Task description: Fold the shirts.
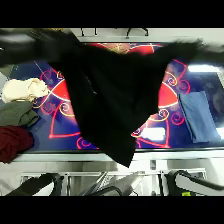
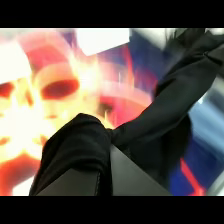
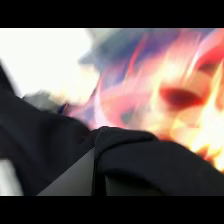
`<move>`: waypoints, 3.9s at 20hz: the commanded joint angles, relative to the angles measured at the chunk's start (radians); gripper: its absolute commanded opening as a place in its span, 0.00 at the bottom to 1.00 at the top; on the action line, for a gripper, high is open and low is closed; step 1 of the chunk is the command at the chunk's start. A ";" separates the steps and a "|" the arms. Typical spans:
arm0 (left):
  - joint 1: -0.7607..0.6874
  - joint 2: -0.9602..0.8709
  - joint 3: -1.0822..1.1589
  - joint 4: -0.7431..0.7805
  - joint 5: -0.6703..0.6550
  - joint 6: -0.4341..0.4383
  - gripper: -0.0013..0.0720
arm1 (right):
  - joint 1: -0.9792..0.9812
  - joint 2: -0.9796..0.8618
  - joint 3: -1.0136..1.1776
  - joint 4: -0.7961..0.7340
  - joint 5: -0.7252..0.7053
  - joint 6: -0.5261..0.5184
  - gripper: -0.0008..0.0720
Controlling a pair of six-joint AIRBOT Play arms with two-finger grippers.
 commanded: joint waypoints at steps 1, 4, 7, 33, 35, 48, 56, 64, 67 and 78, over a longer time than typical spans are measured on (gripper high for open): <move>-0.006 -0.241 -0.149 -0.010 0.005 0.039 0.04 | 0.070 -0.213 -0.233 -0.009 -0.020 -0.036 0.06; 0.018 -0.435 -0.177 -0.011 0.055 0.041 0.55 | 0.076 -0.430 -0.270 -0.019 -0.119 -0.109 0.30; 0.086 -0.531 -0.050 -0.010 -0.057 -0.040 0.96 | 0.034 -0.507 -0.185 -0.019 -0.105 -0.108 0.60; -0.101 -0.057 -1.191 -0.160 0.280 -0.122 0.96 | -0.019 -0.469 -0.261 -0.416 -0.077 0.008 0.62; -0.113 -0.091 -1.191 -0.183 0.298 -0.121 0.96 | -0.004 -0.479 -0.261 -0.415 -0.077 0.008 0.62; -0.037 0.135 -0.669 -0.289 0.246 0.009 0.04 | -0.076 -0.238 -0.115 0.344 0.226 -0.100 0.05; 0.105 0.444 0.032 -0.235 0.197 0.024 0.04 | -0.191 0.259 0.191 0.451 -0.026 -0.322 0.05; 0.191 0.340 0.198 -0.184 0.050 0.008 0.04 | -0.186 0.295 0.188 0.217 -0.129 -0.311 0.05; 0.172 0.161 0.197 -0.182 -0.068 -0.011 0.04 | -0.119 0.128 0.175 0.211 -0.073 -0.273 0.05; 0.119 -0.585 0.198 0.171 -0.132 -0.064 0.04 | 0.208 -0.632 0.110 0.016 -0.363 -0.274 0.26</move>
